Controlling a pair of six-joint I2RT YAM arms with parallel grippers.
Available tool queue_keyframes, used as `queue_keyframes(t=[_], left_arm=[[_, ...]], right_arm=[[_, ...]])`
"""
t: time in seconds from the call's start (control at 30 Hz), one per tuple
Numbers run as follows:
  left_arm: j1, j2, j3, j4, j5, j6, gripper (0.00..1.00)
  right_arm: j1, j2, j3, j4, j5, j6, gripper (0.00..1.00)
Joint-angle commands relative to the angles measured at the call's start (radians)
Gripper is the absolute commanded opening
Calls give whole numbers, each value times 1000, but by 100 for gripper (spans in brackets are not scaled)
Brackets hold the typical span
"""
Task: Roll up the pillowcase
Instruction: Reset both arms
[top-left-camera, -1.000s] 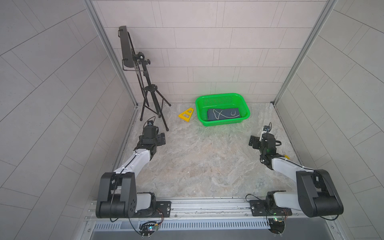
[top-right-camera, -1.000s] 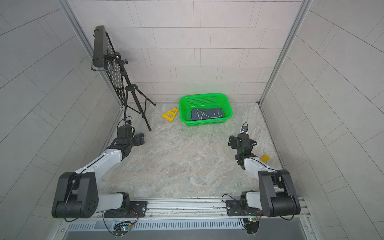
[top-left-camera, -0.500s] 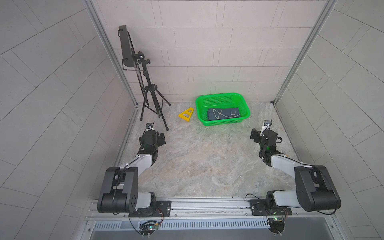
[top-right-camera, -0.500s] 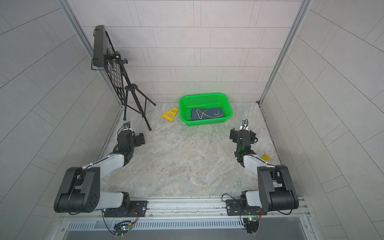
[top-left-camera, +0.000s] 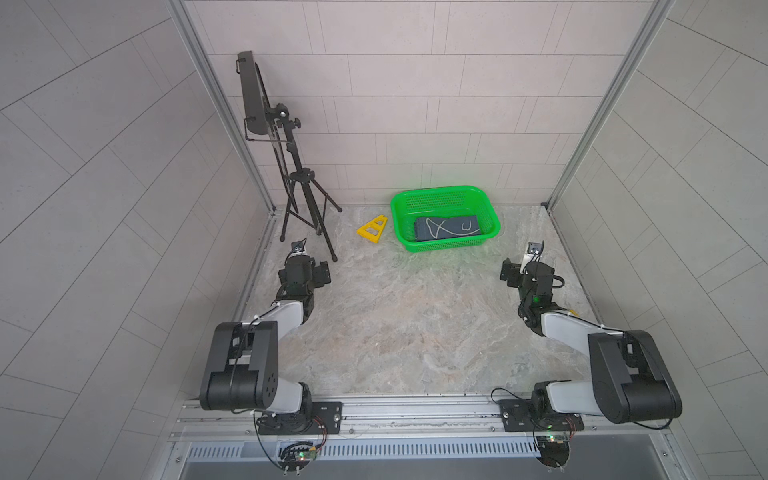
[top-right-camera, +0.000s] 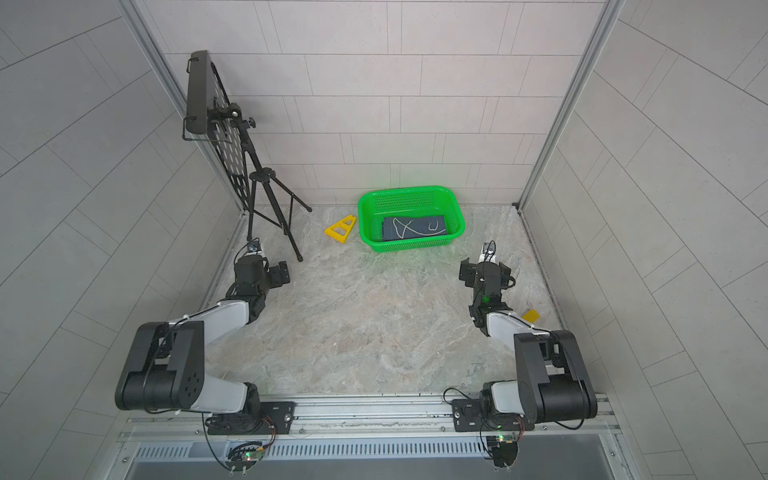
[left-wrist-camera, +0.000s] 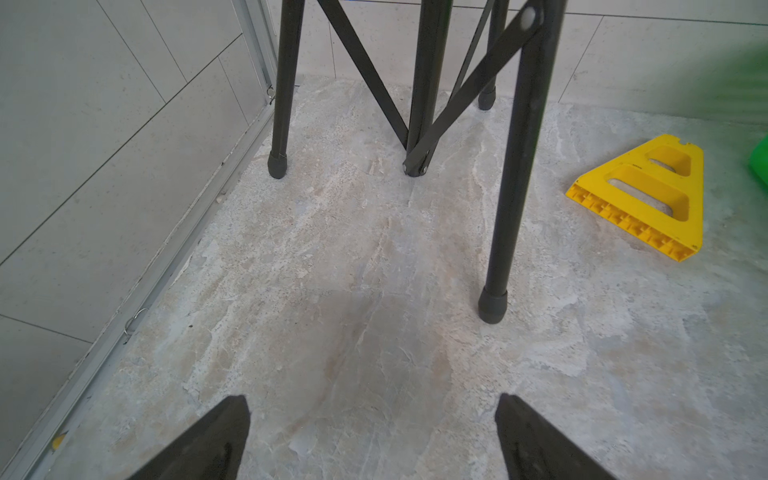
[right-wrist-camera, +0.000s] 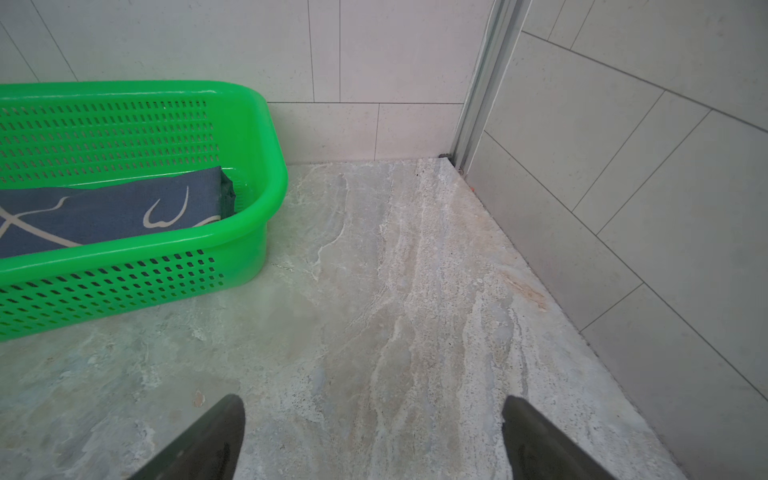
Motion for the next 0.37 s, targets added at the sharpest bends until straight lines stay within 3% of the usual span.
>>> queue_keyframes(t=[0.0,0.07,0.33], left_arm=[[12,20,-19,67,26,-12,100],[10,29,-58,142,28,-9,100],[8,20,-65,141,24,-7,100]], right_arm=[[-4,27,-46,74,-67,-22,100],[-4,34,-42,80,-96,-46,100],[-9,142,-44,192,-88,-45,100]])
